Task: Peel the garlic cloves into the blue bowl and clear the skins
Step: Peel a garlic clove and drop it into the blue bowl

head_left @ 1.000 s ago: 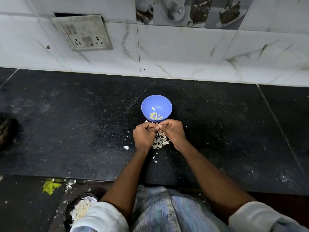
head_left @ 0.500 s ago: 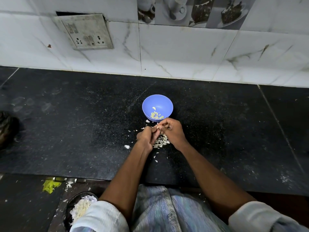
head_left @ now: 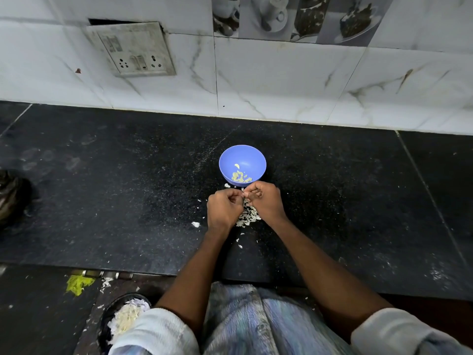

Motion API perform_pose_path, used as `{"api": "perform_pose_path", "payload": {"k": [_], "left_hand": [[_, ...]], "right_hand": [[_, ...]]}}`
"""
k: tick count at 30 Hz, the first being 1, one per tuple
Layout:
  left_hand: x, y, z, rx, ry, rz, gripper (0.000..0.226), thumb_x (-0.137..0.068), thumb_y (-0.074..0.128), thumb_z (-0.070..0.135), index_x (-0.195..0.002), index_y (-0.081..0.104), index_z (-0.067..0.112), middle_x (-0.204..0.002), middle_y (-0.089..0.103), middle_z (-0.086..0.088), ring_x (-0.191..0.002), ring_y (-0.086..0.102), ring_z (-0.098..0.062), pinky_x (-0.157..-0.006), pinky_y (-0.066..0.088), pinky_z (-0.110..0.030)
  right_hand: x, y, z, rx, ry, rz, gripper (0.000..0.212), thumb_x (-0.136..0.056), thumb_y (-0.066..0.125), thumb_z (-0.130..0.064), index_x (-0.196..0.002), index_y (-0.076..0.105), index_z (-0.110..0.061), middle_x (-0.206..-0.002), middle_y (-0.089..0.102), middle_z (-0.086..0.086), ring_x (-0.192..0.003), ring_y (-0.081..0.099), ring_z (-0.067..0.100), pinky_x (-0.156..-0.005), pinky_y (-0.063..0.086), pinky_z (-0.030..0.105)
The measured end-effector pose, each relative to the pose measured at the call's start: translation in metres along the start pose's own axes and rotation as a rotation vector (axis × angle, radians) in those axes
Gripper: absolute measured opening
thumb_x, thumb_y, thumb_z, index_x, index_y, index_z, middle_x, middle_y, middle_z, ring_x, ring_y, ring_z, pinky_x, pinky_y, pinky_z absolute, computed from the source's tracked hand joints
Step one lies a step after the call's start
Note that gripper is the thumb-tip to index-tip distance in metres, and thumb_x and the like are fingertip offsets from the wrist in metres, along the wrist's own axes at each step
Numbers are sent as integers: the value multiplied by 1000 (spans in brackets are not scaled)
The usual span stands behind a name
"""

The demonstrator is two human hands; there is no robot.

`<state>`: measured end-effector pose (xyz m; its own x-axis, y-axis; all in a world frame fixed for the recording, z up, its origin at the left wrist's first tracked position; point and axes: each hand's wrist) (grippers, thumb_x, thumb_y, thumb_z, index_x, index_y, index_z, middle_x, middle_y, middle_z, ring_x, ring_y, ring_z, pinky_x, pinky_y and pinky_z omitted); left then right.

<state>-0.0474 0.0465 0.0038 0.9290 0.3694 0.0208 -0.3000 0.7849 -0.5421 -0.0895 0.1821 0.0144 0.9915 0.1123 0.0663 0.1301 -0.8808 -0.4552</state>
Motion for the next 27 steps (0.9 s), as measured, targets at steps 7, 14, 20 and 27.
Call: {"api": "perform_pose_path", "payload": {"k": [7, 14, 20, 27], "left_hand": [[5, 0, 3, -74, 65, 30, 12, -87, 78, 27, -95, 86, 22, -84, 81, 2, -76, 76, -16, -73, 62, -34], [6, -3, 10, 113, -82, 56, 7, -81, 85, 25, -76, 83, 19, -63, 74, 13, -59, 68, 4, -61, 55, -16], [2, -4, 6, 245, -167, 55, 8, -82, 80, 21, -76, 81, 16, -66, 76, 7, -57, 66, 2, -61, 53, -20], [2, -3, 2, 244, -129, 53, 4, -85, 79, 19, -83, 82, 17, -70, 77, 8, -65, 74, -4, -68, 62, -28]], "right_hand": [[2, 0, -1, 40, -28, -20, 11, -89, 75, -2, -86, 77, -13, -75, 74, -5, -68, 70, 5, -69, 60, 26], [2, 0, -2, 13, -27, -33, 12, -88, 73, -2, -86, 77, -13, -77, 75, -5, -72, 72, 7, -72, 62, 28], [0, -1, -5, -289, 129, -75, 10, -92, 67, 7, -96, 74, 2, -82, 75, 13, -66, 70, 12, -66, 59, 26], [1, -3, -5, -479, 245, -122, 14, -87, 75, 4, -100, 75, 4, -91, 77, 18, -82, 75, 20, -75, 61, 27]]}}
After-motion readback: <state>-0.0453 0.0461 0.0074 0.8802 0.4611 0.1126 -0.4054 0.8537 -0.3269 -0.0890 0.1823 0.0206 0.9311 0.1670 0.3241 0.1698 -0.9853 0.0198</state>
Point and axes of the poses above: each hand's wrist, its own x-axis away from the middle knuckle, its own y-axis out of the palm, z = x × y
